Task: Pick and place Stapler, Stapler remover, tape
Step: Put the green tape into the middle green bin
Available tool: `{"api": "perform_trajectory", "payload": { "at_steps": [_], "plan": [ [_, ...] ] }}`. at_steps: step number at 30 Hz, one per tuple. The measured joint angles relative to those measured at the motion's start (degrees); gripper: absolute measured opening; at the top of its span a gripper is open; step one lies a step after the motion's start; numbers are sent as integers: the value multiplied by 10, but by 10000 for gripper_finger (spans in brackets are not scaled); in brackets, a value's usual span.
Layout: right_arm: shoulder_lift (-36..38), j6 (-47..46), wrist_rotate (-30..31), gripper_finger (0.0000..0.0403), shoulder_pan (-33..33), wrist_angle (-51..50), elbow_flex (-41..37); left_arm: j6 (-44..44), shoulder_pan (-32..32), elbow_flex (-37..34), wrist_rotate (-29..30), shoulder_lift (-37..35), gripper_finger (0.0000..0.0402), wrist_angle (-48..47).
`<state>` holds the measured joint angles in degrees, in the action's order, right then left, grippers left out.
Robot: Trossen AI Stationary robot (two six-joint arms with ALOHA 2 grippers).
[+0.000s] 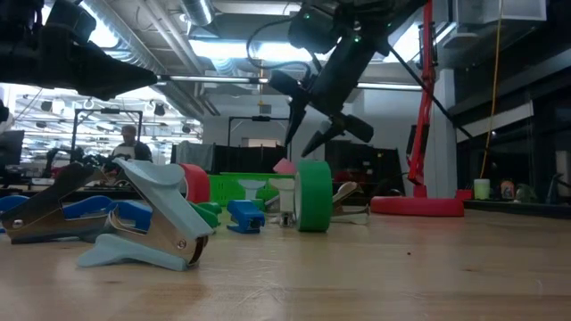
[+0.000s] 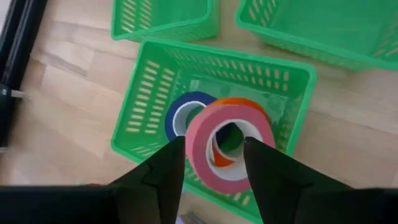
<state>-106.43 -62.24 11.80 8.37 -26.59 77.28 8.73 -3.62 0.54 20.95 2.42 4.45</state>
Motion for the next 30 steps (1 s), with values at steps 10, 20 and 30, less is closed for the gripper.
{"api": "perform_trajectory", "payload": {
  "at_steps": [10, 20, 30],
  "plan": [
    [16, 13, -21, 170, -50, -7, 0, 0, 0, 0, 0, 0, 128, 0],
    [21, -38, 20, 171, -150, -10, 0, 0, 0, 0, 0, 0, 128, 0],
    [13, -145, 81, 200, -234, -107, 62, 0, 0, 0, 0, 0, 127, 0]
  ]
}}
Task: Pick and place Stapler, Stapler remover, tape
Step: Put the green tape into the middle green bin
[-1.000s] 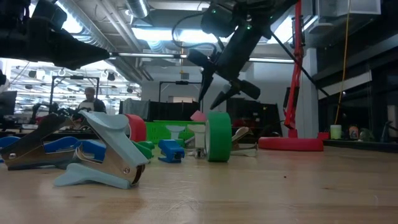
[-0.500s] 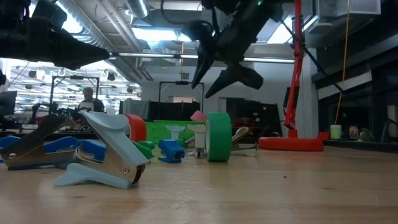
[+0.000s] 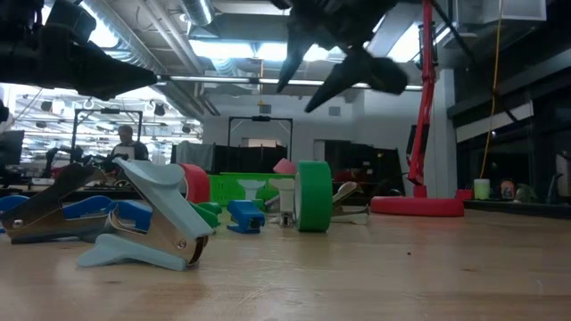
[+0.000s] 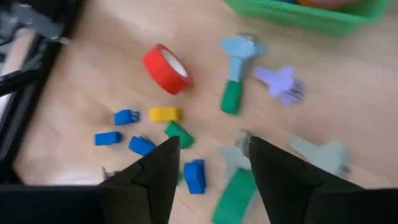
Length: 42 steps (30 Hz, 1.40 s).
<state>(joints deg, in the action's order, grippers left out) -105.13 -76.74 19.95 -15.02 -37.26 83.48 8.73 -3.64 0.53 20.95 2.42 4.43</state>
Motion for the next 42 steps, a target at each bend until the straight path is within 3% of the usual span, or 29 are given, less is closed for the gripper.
{"api": "perform_trajectory", "payload": {
  "at_steps": [4, 13, 19, 28, 35, 42],
  "plan": [
    [-25, -48, 3, 216, -20, -78, 45, 0, 0, 0, 0, 0, 128, 0],
    [-100, -117, -89, 223, -28, -153, 126, 0, 0, 0, 0, 0, 128, 0],
    [-128, -173, -128, 223, -22, -159, 133, 0, 0, 0, 0, 0, 127, 0],
    [-159, -179, -178, 244, -8, -155, 133, 0, 0, 0, 0, 0, 127, 0],
    [-168, -178, -183, 277, 3, -162, 132, 0, 0, 0, 0, 0, 128, 0],
    [-186, -177, -195, 267, 13, -134, 132, 0, 0, 0, 0, 0, 127, 0]
  ]
}}
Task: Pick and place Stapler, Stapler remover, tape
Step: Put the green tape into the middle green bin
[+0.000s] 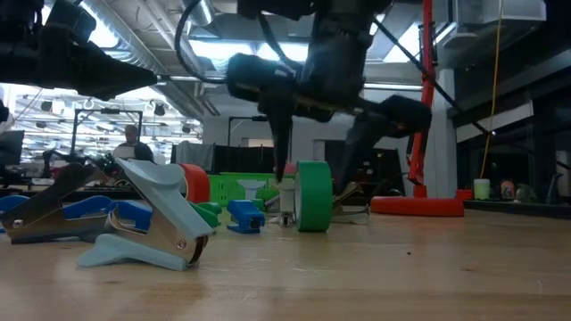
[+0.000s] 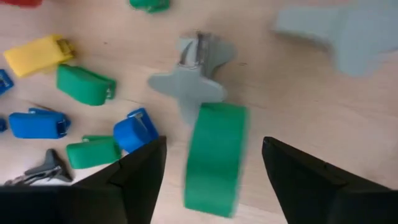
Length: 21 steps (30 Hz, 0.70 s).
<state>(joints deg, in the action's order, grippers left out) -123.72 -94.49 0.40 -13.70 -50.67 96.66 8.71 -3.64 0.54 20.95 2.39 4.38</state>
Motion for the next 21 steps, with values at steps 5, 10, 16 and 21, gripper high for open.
{"api": "perform_trajectory", "payload": {
  "at_steps": [5, 10, 16, 21],
  "plan": [
    [-11, 0, -34, 238, 13, 1, 0, 0, 0, 0, 0, 0, 127, -3],
    [-10, 0, -34, 190, 17, 3, 0, 0, 0, 0, 0, 0, 127, 1],
    [-10, 0, -34, 109, 16, 6, 0, 0, 0, 0, 0, 0, 127, 0],
    [-10, 0, -32, 106, 17, 13, 0, 0, 0, 0, 0, 0, 127, 0]
  ]
}}
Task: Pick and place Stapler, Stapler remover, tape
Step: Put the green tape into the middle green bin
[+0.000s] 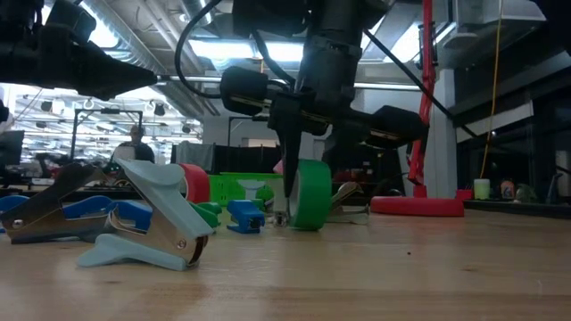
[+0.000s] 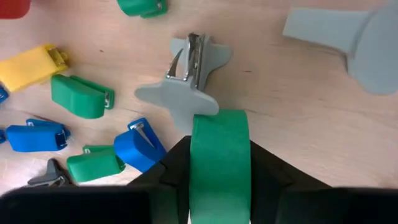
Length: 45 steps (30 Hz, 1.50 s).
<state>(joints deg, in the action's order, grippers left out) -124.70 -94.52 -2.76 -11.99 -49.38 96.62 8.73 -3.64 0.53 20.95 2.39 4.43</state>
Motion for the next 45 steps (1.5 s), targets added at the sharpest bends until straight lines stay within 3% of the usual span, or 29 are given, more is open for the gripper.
{"api": "perform_trajectory", "payload": {
  "at_steps": [8, 18, 24, 37, 45],
  "plan": [
    [0, -2, -3, 112, 20, -1, 0, 0, 0, 0, 0, 0, 127, 0],
    [0, -40, -49, 106, 45, -3, 2, 0, 0, 0, 0, 0, 127, 0],
    [0, -35, -42, 106, 50, -50, 43, 0, 0, 0, 0, 0, 128, 0],
    [1, -21, 132, 106, 50, -195, 163, 0, 0, 0, 0, 0, 127, 0],
    [1, 89, 262, 116, 67, -230, 238, 0, 0, 0, 0, 0, 127, 0]
  ]
}}
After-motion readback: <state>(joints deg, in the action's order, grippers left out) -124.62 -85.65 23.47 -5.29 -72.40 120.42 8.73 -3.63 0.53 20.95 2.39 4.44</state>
